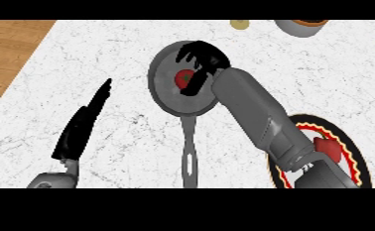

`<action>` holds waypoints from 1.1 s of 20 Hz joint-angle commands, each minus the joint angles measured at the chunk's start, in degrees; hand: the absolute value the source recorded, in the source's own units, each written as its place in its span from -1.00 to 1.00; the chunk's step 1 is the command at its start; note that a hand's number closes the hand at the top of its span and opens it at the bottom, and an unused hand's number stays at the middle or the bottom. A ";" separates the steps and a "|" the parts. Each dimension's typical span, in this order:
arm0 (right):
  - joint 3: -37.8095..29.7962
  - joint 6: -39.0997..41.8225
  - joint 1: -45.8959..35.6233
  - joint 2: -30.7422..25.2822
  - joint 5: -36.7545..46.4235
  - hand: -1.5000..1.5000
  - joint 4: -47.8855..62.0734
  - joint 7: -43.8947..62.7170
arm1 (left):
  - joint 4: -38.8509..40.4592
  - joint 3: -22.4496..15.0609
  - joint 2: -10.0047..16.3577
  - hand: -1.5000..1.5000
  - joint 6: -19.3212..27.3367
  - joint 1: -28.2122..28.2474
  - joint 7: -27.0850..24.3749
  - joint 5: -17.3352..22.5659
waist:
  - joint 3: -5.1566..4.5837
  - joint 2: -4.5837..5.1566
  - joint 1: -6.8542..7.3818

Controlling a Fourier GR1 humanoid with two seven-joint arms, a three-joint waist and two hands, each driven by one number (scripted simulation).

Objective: Pick the tomato from the plate and place it in the pan

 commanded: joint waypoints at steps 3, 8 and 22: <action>-4.03 -3.93 0.87 0.02 -10.30 -1.00 -1.78 -3.40 | 1.55 -0.65 -0.91 0.00 0.11 -1.82 0.43 -0.44 | 0.11 0.36 1.26; -6.84 -13.25 -0.12 0.02 -15.71 -1.00 -3.07 -7.71 | 1.20 -0.39 -0.46 0.00 -0.18 -1.37 0.98 -0.39 | 0.12 -0.05 1.20; -19.65 -16.62 -1.16 -6.53 -24.90 -1.00 5.22 -19.99 | 0.80 3.51 1.03 0.00 0.79 4.26 -2.07 0.97 | 0.04 -1.08 -5.65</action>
